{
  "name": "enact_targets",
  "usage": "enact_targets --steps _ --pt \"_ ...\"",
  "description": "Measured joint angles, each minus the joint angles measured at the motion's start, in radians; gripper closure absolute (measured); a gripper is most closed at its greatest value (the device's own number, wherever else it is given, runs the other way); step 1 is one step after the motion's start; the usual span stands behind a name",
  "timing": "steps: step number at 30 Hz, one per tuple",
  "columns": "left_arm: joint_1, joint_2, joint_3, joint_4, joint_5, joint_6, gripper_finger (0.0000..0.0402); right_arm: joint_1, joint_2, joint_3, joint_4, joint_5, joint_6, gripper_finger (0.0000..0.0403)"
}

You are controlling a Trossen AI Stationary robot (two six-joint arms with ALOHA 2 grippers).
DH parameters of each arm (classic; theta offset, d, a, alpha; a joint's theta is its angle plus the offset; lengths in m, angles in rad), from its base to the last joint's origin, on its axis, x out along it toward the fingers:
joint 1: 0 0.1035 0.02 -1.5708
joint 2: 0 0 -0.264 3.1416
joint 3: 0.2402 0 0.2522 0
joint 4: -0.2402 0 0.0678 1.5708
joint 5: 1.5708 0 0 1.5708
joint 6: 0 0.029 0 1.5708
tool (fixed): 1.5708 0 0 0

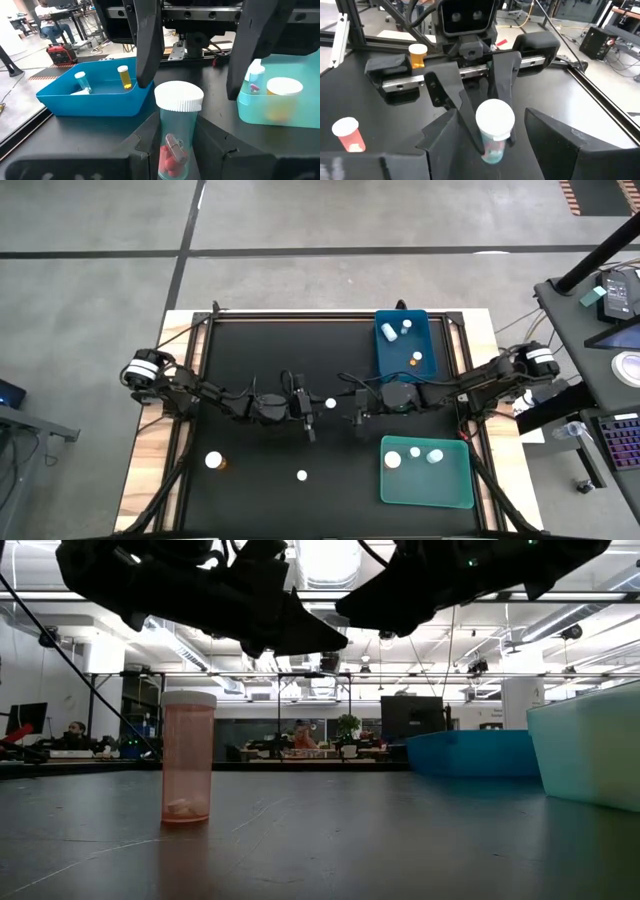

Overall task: Pick and place medicine bottles into bin by pill shape (circle, oval)
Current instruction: Put the light green pill bottle into the light green bin

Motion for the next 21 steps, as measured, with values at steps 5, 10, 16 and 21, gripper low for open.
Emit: enact_targets --steps 5,10,16,21 --pt "-0.001 0.0 0.001 0.013 0.001 -0.002 0.0327 0.0 0.001 0.005 0.003 0.001 0.0 0.0186" --pt "-0.001 0.0 0.011 0.03 0.011 -0.003 0.0327 0.0 0.003 0.004 0.003 0.001 0.0 0.0192" --pt "-0.001 0.0 0.011 0.027 0.012 -0.003 0.0327 0.0 0.003 0.004 0.007 0.001 0.0 0.02" --pt "-0.002 0.001 0.015 0.026 0.016 -0.003 0.0327 0.0 0.003 0.004 0.006 0.001 0.0 0.0218"
